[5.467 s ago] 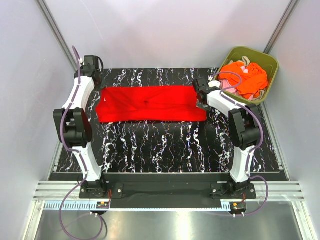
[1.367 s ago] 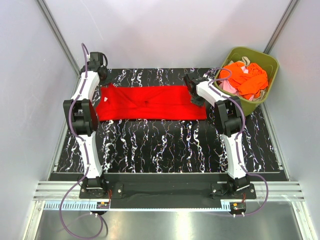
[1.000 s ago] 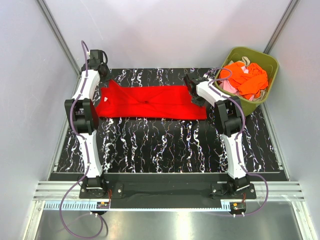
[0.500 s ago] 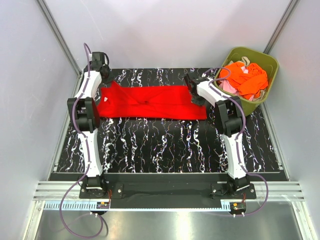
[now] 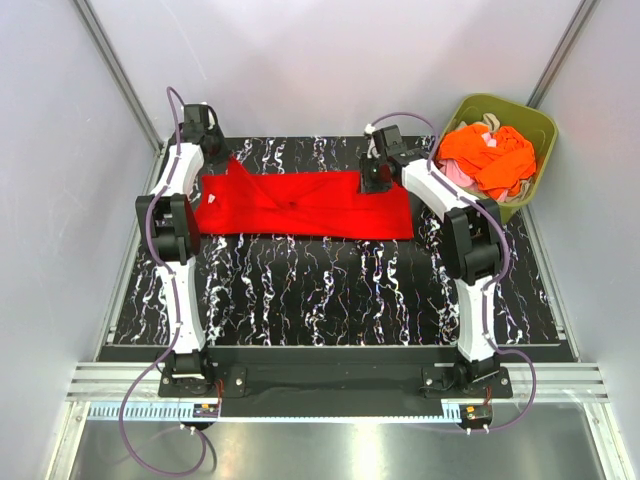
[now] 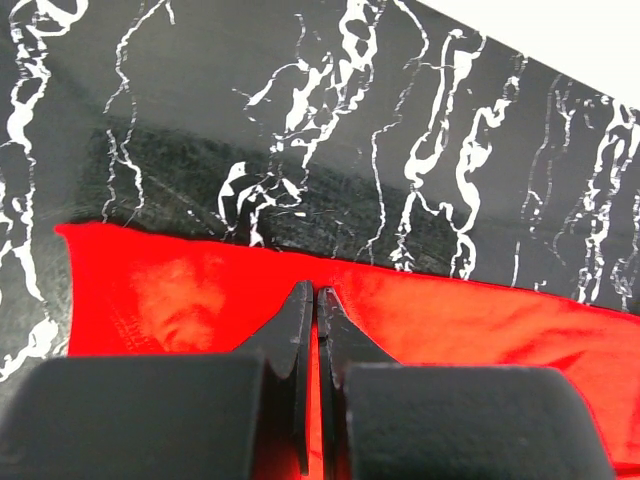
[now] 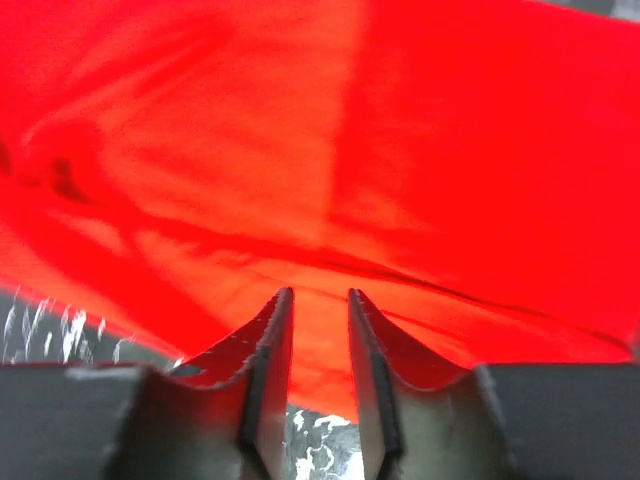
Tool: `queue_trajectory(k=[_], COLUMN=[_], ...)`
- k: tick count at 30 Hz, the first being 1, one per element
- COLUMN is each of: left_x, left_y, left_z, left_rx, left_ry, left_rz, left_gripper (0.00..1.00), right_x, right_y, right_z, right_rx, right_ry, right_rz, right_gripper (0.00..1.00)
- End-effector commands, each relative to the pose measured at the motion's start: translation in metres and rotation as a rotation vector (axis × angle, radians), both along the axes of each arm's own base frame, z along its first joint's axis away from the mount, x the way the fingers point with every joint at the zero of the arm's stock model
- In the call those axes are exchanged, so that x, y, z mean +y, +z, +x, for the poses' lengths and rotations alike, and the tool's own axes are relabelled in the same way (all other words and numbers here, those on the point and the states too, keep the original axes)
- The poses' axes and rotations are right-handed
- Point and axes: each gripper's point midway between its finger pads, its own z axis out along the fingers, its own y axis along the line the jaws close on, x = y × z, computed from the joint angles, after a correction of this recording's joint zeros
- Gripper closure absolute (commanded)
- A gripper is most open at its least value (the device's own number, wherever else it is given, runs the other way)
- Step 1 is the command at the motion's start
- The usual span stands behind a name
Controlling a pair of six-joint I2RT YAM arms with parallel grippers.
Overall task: Fold and stack the t-shirts
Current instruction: Fold the tshirt
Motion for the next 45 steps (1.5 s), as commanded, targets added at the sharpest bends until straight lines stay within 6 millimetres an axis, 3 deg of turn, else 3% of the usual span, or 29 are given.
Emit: queue_trajectory(k=[1, 6, 16, 29, 38, 41, 42, 44, 45], left_x=[-0.006, -0.007, -0.004, 0.002, 0.004, 0.006, 0.005, 0.006, 0.008], left_y=[0.022, 0.019, 0.016, 0.014, 0.017, 0.017, 0.018, 0.019, 0.019], left_z=[0.016, 0.015, 0.013, 0.014, 0.018, 0.019, 0.019, 0.02, 0.02], left_rx=[-0.094, -0.094, -0.087, -0.089, -0.101, -0.104, -0.105, -0.107, -0.107], left_ry=[-0.028, -0.032, -0.029, -0.016, -0.013, -0.003, -0.004, 0.004, 0.011], left_rz=[-0.039, -0.044, -0.04, -0.028, -0.025, -0.025, -0.026, -0.025, -0.02], left_gripper=[1.0, 1.0, 1.0, 1.0, 1.0, 1.0, 1.0, 1.0, 1.0], right_x=[0.051, 0.052, 0.033, 0.017, 0.01, 0.003, 0.0, -0.004, -0.008], right_y=[0.019, -0.008, -0.039, -0.062, -0.073, -0.078, -0.082, -0.083, -0.088], right_z=[-0.01, -0.024, -0.017, -0.018, -0.007, -0.003, -0.003, -0.002, -0.003], right_rx=[-0.071, 0.036, 0.077, 0.115, 0.113, 0.126, 0.134, 0.138, 0.152], right_ry=[0.389, 0.549, 0.628, 0.674, 0.652, 0.615, 0.603, 0.585, 0.565], right_rz=[0.111, 0.061, -0.082, -0.194, -0.243, -0.28, -0.295, -0.31, -0.328], right_gripper=[0.63, 0.57, 0.57, 0.57, 0.58, 0.75, 0.87, 0.99, 1.0])
